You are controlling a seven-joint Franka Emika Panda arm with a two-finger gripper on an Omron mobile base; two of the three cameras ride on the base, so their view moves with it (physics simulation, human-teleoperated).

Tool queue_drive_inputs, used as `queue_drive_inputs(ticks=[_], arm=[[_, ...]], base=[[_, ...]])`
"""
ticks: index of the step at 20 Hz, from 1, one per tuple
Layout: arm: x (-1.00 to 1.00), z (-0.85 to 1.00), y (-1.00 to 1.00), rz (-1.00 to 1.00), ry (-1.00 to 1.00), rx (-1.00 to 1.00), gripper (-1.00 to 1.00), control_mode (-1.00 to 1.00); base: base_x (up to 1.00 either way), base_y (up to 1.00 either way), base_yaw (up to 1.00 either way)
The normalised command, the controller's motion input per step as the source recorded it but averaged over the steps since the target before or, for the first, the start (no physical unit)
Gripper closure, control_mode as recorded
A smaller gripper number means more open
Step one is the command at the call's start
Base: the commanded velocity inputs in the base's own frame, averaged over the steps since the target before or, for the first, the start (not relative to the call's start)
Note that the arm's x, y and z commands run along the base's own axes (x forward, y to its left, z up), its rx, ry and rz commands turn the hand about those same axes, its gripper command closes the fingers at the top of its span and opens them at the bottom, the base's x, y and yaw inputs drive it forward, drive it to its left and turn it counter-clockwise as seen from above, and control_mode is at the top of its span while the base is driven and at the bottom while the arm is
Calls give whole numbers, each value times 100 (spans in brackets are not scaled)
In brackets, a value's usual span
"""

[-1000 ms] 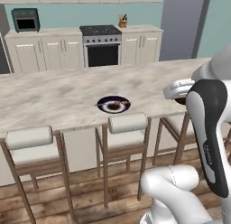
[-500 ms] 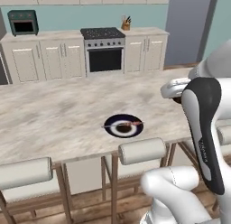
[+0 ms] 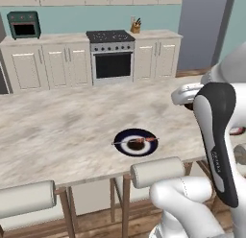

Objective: Pick up the banana and mango from the fridge and place one fruit on each plate on the dining counter.

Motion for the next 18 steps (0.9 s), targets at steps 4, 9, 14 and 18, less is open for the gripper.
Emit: queue_drive_inputs(ticks=[4, 9, 14, 18], arm=[[15, 0, 0, 0, 3, 0, 100, -100], [84, -2, 3, -4, 36, 0, 100, -100], [84, -64, 3, 3, 37, -1, 100, -100], [87, -100, 29, 10, 19, -15, 100, -100]], base=[[17, 0, 0], [0, 0, 0], [0, 0, 0], [0, 0, 0]])
